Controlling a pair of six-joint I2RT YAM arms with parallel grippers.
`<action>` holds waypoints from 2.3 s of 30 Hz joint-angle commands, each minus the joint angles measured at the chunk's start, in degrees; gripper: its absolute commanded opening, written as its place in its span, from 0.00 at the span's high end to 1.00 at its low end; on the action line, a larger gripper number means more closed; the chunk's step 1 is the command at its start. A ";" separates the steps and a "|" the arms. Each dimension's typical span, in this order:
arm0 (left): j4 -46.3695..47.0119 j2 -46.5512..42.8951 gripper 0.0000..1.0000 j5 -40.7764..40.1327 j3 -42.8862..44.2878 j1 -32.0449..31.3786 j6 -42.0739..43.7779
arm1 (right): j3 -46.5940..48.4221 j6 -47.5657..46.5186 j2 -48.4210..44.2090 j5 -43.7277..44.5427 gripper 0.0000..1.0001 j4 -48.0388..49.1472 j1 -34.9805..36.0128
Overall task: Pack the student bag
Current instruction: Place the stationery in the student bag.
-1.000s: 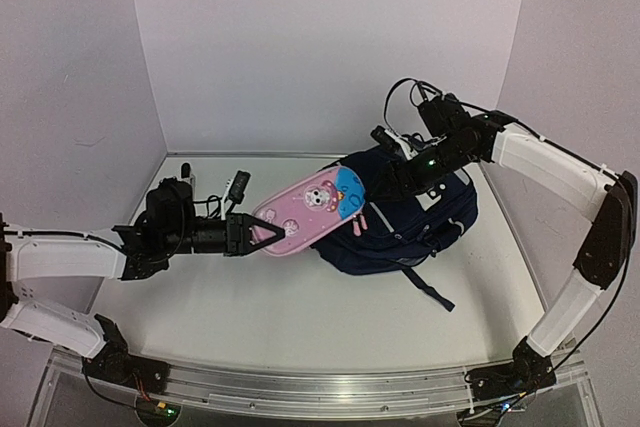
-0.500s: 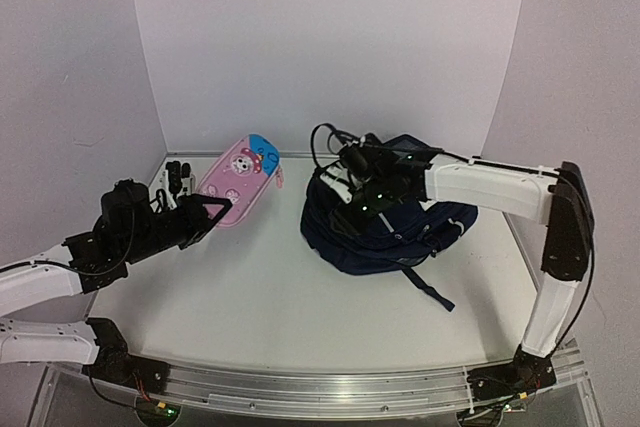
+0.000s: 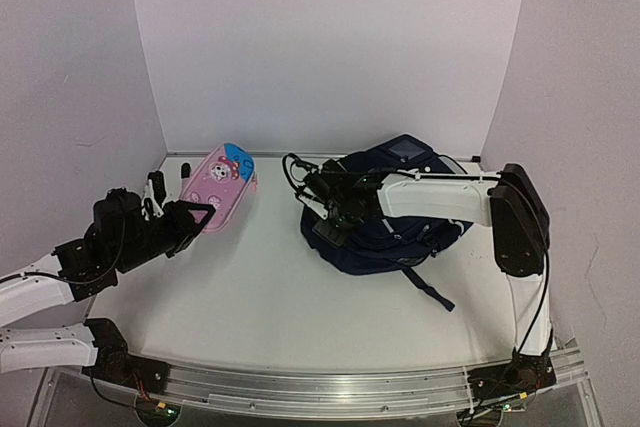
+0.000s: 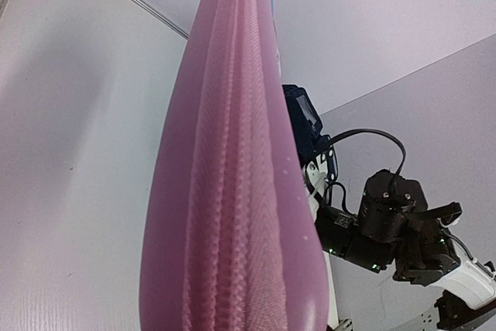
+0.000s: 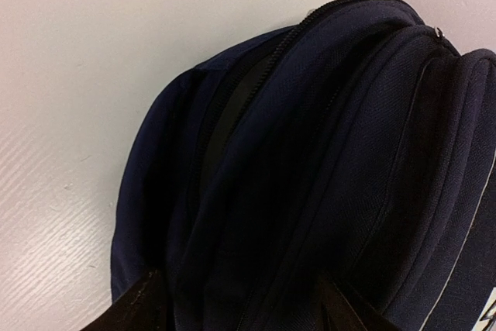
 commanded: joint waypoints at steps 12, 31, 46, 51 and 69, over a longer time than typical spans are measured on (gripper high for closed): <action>-1.09 -0.73 0.99 0.64 0.06 0.19 1.20 | 4.57 -3.19 -3.05 8.49 1.00 -0.79 0.16; 10.95 25.62 1.00 31.48 10.10 -2.49 20.17 | 15.63 2.15 -16.22 -14.64 1.00 -6.19 -7.00; 12.61 50.96 1.00 32.34 30.21 -4.90 25.96 | 19.18 7.44 -15.93 -25.28 1.00 -7.92 -7.45; 14.98 58.51 1.00 31.90 36.99 -6.57 26.56 | 20.58 9.03 -14.80 -26.17 1.00 -7.84 -7.45; 12.65 67.60 0.41 23.34 43.86 -8.50 26.77 | 19.45 9.54 -14.68 -26.56 1.00 -7.80 -9.25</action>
